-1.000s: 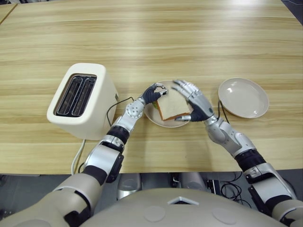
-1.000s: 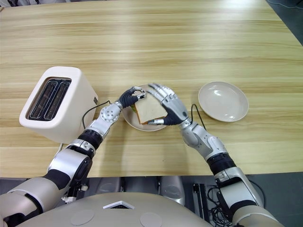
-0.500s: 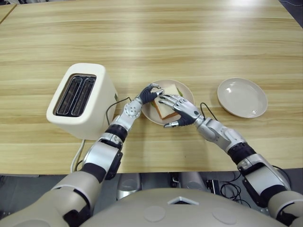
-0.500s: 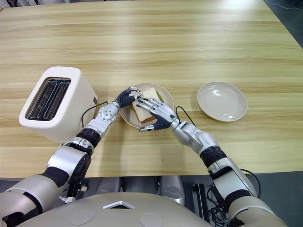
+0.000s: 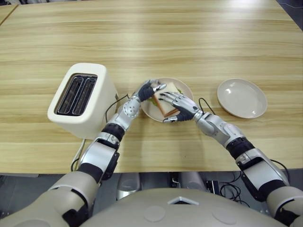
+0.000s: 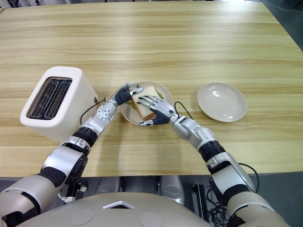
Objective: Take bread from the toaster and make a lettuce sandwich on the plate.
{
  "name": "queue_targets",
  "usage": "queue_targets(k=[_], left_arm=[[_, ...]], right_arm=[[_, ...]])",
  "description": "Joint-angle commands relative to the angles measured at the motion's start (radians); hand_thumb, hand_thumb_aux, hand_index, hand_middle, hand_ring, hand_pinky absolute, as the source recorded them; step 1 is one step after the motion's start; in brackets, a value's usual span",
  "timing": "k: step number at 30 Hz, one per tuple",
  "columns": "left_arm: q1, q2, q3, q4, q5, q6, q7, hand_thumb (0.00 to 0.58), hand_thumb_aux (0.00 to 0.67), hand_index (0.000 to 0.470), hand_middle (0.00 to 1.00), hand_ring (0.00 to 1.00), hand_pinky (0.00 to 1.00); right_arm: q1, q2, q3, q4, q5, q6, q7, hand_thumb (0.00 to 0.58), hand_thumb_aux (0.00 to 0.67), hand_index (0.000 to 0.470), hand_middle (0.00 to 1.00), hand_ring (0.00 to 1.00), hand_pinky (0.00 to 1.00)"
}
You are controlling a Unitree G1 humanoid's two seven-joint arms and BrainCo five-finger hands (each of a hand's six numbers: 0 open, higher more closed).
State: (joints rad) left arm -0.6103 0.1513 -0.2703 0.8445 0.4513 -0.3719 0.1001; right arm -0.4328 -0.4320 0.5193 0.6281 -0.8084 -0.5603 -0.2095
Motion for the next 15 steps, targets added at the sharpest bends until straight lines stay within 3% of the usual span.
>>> queue_targets(k=[1, 4, 7, 15], left_arm=[[-0.001, 0.068, 0.015, -0.407, 0.199, 0.034, 0.198, 0.0, 0.0, 0.0, 0.0, 0.0, 0.0], [0.049, 0.132, 0.052, -0.688, 0.441, 0.175, 0.365, 0.0, 0.0, 0.0, 0.0, 0.0, 0.0], [0.104, 0.159, 0.083, -0.877, 0.539, 0.251, 0.406, 0.0, 0.0, 0.0, 0.0, 0.0, 0.0], [0.211, 0.145, 0.089, -0.942, 0.467, 0.253, 0.349, 0.0, 0.0, 0.0, 0.0, 0.0, 0.0]], right_arm=[[0.071, -0.009, 0.077, 0.084, -0.038, 0.044, 0.119, 0.0, 0.0, 0.0, 0.0, 0.0, 0.0], [0.073, -0.011, 0.076, 0.069, -0.031, 0.047, 0.125, 0.0, 0.0, 0.0, 0.0, 0.0, 0.0], [0.07, -0.012, 0.073, 0.058, -0.033, 0.059, 0.126, 0.0, 0.0, 0.0, 0.0, 0.0, 0.0], [0.07, -0.029, 0.031, -0.009, 0.007, 0.063, 0.116, 0.018, 0.011, 0.007, 0.0, 0.0, 0.0]])
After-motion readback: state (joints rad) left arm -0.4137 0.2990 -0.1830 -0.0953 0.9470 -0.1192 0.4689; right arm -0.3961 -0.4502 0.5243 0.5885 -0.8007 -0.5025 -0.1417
